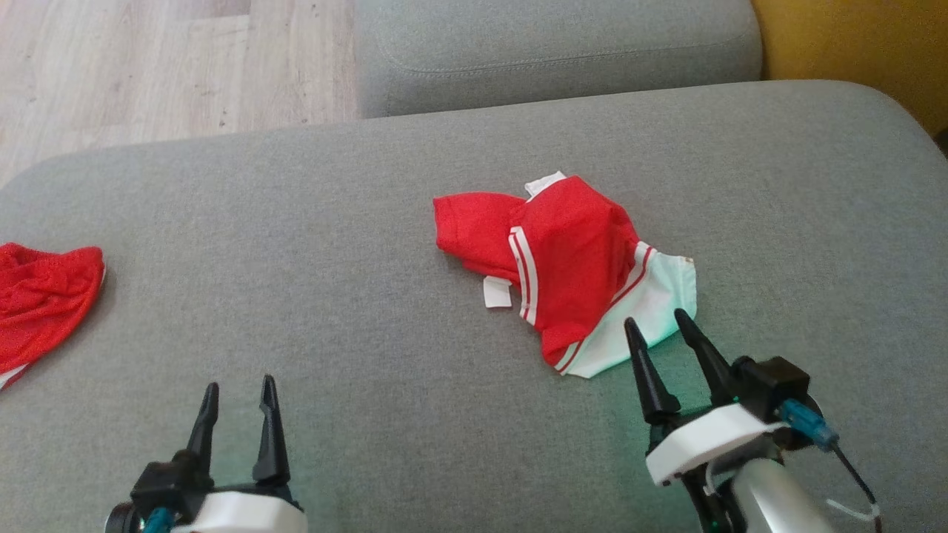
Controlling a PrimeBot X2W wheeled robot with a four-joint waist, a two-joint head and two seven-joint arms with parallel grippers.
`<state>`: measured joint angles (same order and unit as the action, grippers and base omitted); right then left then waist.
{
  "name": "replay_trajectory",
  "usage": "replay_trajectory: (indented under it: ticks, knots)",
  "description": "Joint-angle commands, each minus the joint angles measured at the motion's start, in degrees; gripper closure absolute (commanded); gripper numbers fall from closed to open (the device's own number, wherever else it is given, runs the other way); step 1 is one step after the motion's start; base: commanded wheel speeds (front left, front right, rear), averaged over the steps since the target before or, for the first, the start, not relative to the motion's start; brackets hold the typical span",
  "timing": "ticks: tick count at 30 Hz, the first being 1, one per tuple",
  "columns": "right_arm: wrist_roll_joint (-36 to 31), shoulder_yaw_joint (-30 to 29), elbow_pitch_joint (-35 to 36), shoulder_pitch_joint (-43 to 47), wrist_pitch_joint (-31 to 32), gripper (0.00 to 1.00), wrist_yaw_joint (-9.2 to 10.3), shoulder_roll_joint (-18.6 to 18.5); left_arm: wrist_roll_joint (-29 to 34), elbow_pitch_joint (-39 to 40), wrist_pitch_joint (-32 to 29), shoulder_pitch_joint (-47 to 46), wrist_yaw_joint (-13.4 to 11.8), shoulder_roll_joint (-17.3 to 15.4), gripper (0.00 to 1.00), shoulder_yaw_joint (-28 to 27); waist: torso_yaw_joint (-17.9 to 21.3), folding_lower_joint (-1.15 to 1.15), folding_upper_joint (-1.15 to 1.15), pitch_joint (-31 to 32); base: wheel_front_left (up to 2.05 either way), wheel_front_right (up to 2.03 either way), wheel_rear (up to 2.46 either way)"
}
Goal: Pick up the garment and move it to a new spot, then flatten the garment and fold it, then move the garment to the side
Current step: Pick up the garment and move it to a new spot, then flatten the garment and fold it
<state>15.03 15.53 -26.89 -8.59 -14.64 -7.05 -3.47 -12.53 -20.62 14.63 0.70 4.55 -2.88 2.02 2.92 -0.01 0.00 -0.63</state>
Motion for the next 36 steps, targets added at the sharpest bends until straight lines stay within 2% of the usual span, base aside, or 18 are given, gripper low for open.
replay_trajectory:
  ticks: [1,13,21,28,29,30,31,36]
  knots:
    - [-0.4,0.5,1.1,-0.8,-0.4,0.00,-0.44,0.6,-0.4,2.0,0.4,-1.5,0.0,0.0,0.00,-1.3,-0.2,0.01,0.00,-0.1,0.00,0.00,0.00]
    - [-3.3,-9.5,-8.0,-7.2,-0.4,0.00,-0.44,0.6,-2.1,1.7,0.4,-3.8,0.5,0.0,0.00,3.3,-3.4,0.01,0.00,-4.1,0.00,0.00,0.00]
    - [-8.2,-18.6,-20.5,-14.4,-0.4,0.00,-0.44,0.6,-1.9,0.7,0.4,-5.2,1.2,0.0,0.00,4.4,-6.8,0.01,0.00,-6.8,0.00,0.00,0.00]
    - [-7.4,-18.2,-28.5,-16.8,-0.4,0.00,-0.44,0.6,-1.7,0.5,0.4,-5.6,1.5,0.0,0.00,4.4,-7.8,0.01,0.00,-7.8,0.00,0.00,0.00]
    - [-7.2,-17.9,-29.5,-17.0,-0.4,0.20,-0.44,0.6,-1.7,0.5,0.4,-5.6,1.6,0.0,0.00,4.4,-7.9,0.01,0.00,-7.8,0.00,0.00,0.00]
    - [-6.7,-17.6,-30.2,-17.2,-0.4,0.68,-0.44,0.6,-1.7,0.4,0.4,-5.7,1.6,0.0,0.00,4.3,-7.9,0.01,0.00,-7.9,0.00,0.00,0.00]
    - [-6.4,-17.3,-30.5,-17.4,-0.4,1.00,-0.44,0.6,-1.6,0.4,0.4,-5.7,1.7,0.0,0.00,4.3,-7.9,0.01,0.00,-7.9,0.00,0.00,0.00]
    - [-4.4,-16.3,-22.6,-16.7,-0.4,1.00,-0.44,0.6,-1.7,0.4,0.4,-5.8,1.8,0.0,0.00,4.5,-7.4,0.01,0.00,-7.0,0.00,0.00,0.00]
